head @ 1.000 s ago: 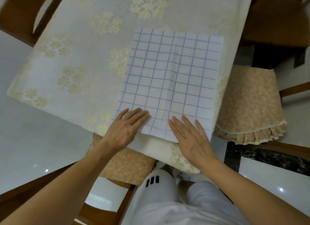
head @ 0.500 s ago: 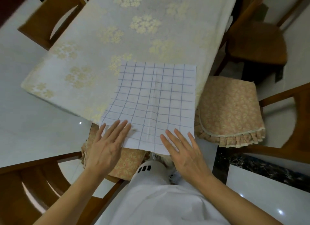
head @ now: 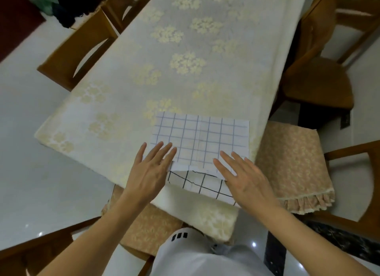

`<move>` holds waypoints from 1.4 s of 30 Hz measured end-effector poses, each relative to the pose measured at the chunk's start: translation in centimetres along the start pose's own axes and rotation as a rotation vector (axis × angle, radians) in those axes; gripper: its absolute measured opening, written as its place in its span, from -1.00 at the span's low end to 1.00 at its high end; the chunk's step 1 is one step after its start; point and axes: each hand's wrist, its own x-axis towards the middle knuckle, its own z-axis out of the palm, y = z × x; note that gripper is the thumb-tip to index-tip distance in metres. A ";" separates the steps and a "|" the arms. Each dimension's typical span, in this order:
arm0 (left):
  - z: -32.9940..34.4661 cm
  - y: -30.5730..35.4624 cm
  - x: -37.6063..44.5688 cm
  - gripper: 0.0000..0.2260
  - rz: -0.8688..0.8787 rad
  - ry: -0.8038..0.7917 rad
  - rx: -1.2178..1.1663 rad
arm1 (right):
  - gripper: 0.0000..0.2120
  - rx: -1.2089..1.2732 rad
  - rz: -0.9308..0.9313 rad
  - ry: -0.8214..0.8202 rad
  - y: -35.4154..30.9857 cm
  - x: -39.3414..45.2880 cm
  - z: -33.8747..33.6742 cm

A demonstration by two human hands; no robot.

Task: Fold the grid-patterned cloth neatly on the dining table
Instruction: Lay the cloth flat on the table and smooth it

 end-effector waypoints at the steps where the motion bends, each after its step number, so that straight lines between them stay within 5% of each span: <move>1: 0.4 -0.6 1.5 -0.56 0.012 -0.021 -0.003 | -0.25 -0.013 0.007 -0.020 0.8 1.3 0.2; 9: 5.3 -4.2 11.9 -0.58 0.070 -0.193 -0.020 | -0.54 -0.032 0.142 -0.136 6.0 9.2 5.2; 21: 9.2 -7.2 19.3 -0.55 0.064 -0.109 -0.035 | -0.42 -0.061 0.237 -0.105 10.9 17.0 8.5; 24: 9.6 -7.6 20.0 -0.56 0.033 -0.100 -0.043 | -0.55 -0.084 0.268 -0.100 11.3 18.0 8.6; 31: 8.3 -5.8 18.1 -0.55 -0.069 -0.012 -0.150 | -0.49 0.056 0.410 -0.008 7.6 16.5 7.1; 42: 12.3 -4.8 14.4 -0.47 -0.040 -0.157 -0.182 | -0.36 0.083 0.498 -0.090 6.9 13.9 10.0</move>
